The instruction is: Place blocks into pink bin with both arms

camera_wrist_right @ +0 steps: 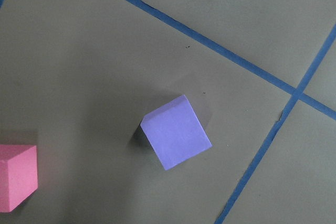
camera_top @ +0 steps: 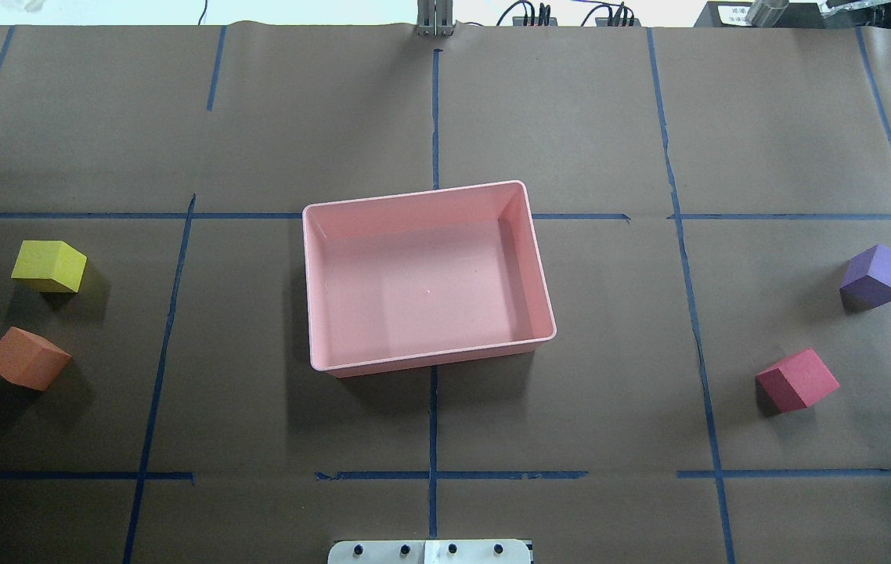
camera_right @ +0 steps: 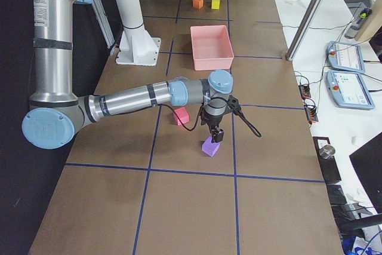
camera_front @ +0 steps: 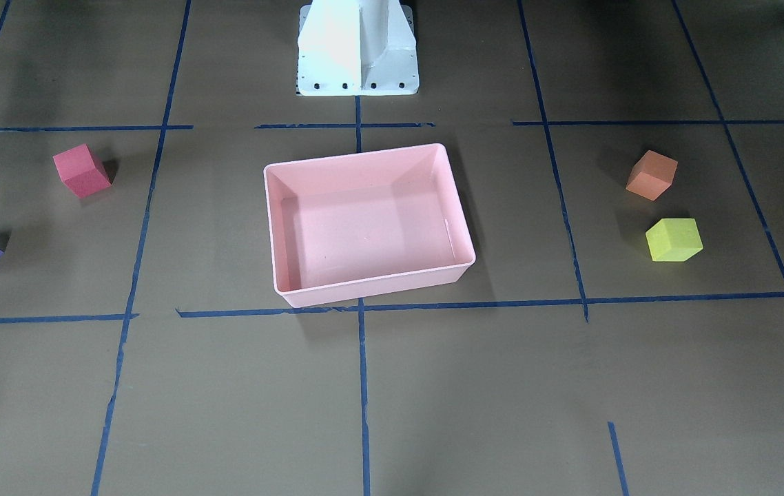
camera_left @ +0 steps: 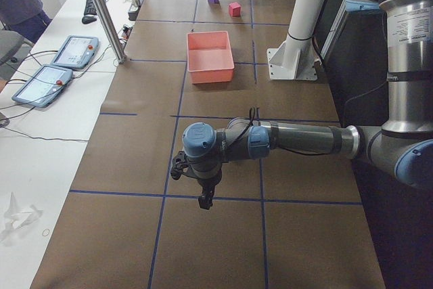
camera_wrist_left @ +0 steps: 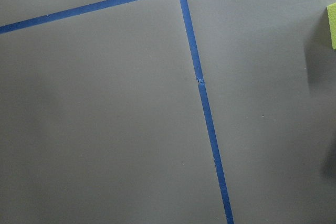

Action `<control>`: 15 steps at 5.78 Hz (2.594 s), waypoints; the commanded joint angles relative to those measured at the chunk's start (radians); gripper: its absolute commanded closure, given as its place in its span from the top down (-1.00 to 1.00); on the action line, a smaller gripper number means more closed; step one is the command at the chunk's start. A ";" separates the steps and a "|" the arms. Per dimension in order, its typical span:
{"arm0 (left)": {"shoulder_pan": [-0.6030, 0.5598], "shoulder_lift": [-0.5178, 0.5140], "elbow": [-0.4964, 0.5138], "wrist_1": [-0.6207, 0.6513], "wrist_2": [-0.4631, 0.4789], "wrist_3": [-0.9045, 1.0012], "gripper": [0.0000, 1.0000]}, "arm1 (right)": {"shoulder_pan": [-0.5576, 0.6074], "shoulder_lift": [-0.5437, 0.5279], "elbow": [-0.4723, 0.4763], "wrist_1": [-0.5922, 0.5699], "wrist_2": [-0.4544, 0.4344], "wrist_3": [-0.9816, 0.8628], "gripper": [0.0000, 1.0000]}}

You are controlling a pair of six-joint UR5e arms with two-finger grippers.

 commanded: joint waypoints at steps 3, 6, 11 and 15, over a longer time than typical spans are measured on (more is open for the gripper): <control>0.000 0.000 0.002 0.000 -0.001 0.000 1.00 | -0.104 0.031 -0.093 0.001 -0.096 -0.205 1.00; 0.002 0.000 0.004 0.000 -0.001 0.000 1.00 | -0.175 0.096 -0.194 0.001 -0.131 -0.203 1.00; 0.000 0.000 0.004 0.002 -0.001 0.000 1.00 | -0.200 0.145 -0.363 0.218 -0.137 -0.179 1.00; 0.002 0.000 0.008 -0.002 -0.001 0.000 1.00 | -0.216 0.145 -0.351 0.216 -0.134 -0.179 -0.43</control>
